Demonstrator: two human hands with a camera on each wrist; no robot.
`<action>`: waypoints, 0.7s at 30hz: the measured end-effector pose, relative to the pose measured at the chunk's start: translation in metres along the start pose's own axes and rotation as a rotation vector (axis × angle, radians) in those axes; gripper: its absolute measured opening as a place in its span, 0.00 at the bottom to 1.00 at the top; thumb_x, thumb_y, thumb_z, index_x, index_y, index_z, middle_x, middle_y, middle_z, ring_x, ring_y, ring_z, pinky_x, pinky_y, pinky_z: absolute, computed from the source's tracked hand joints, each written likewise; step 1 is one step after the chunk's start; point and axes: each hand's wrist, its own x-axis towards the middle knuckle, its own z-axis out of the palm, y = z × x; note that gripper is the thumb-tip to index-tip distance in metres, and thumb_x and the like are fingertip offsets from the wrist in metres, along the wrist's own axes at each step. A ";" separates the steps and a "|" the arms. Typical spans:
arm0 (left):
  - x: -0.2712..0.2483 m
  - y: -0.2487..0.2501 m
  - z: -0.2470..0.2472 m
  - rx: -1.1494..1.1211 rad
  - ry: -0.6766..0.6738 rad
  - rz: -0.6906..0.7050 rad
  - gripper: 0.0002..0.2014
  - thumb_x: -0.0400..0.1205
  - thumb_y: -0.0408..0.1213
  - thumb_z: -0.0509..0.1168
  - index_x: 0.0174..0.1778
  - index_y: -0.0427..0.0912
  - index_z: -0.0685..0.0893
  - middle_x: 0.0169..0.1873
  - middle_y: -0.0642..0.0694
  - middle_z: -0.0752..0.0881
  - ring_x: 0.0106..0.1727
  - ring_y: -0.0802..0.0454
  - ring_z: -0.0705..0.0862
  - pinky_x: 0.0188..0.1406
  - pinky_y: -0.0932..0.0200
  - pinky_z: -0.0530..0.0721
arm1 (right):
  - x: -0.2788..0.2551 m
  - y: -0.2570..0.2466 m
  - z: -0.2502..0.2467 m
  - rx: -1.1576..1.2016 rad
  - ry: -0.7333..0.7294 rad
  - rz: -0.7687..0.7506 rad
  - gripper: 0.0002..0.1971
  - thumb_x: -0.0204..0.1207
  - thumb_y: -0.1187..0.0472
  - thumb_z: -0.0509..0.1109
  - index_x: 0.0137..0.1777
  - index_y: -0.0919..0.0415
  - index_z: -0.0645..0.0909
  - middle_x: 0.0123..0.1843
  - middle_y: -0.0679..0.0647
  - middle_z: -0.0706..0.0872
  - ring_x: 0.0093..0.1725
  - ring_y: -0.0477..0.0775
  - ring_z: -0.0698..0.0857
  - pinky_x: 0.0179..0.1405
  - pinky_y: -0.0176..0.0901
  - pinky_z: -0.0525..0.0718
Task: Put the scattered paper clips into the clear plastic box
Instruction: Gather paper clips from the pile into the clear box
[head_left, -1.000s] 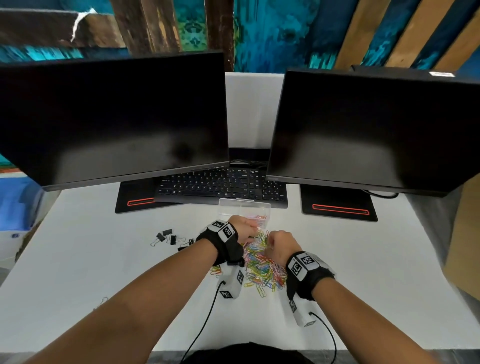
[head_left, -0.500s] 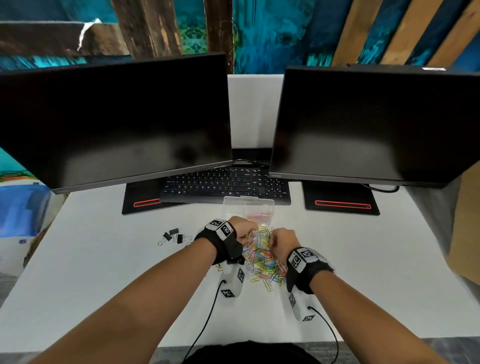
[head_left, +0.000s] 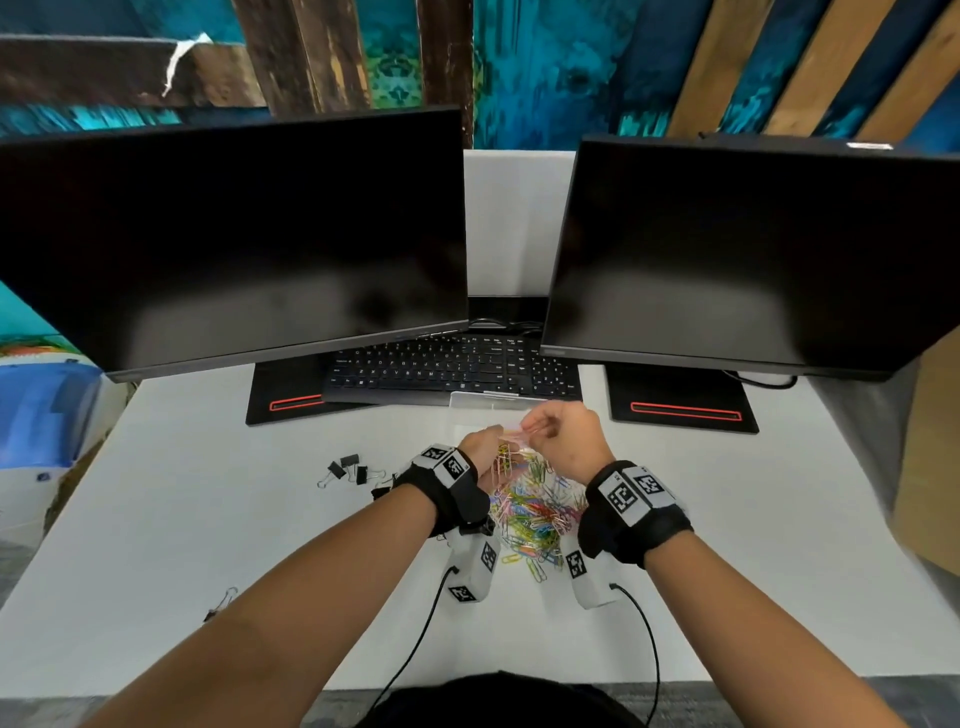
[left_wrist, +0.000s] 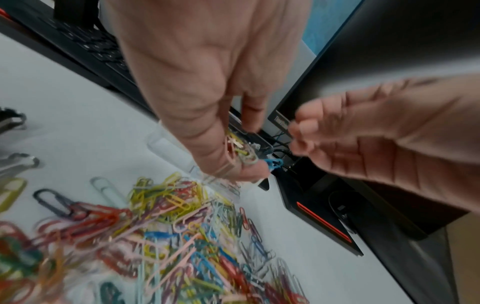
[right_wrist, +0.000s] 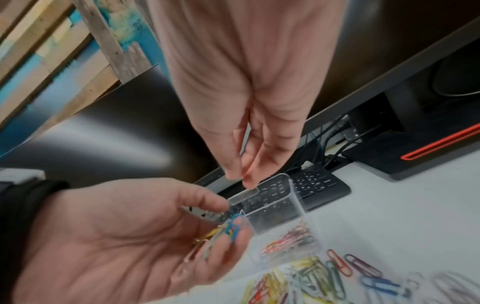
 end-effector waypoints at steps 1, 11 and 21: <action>-0.005 0.005 0.000 0.008 -0.024 -0.006 0.11 0.86 0.35 0.56 0.43 0.32 0.76 0.37 0.38 0.80 0.33 0.47 0.82 0.18 0.63 0.85 | 0.001 0.004 -0.003 -0.007 0.021 0.014 0.07 0.71 0.73 0.72 0.45 0.64 0.88 0.38 0.49 0.85 0.33 0.35 0.79 0.38 0.24 0.79; 0.005 0.050 0.013 0.433 -0.103 0.340 0.18 0.77 0.12 0.57 0.60 0.26 0.80 0.39 0.44 0.83 0.46 0.48 0.86 0.26 0.68 0.81 | -0.013 0.046 -0.011 -0.029 0.027 0.156 0.03 0.72 0.68 0.73 0.43 0.62 0.88 0.39 0.53 0.88 0.39 0.48 0.83 0.46 0.34 0.79; 0.035 0.035 0.005 1.190 -0.034 0.735 0.32 0.71 0.15 0.57 0.60 0.55 0.85 0.56 0.52 0.88 0.63 0.46 0.81 0.65 0.49 0.81 | -0.022 0.053 -0.012 -0.062 -0.073 0.116 0.05 0.72 0.69 0.73 0.41 0.60 0.88 0.38 0.50 0.87 0.41 0.49 0.84 0.48 0.37 0.84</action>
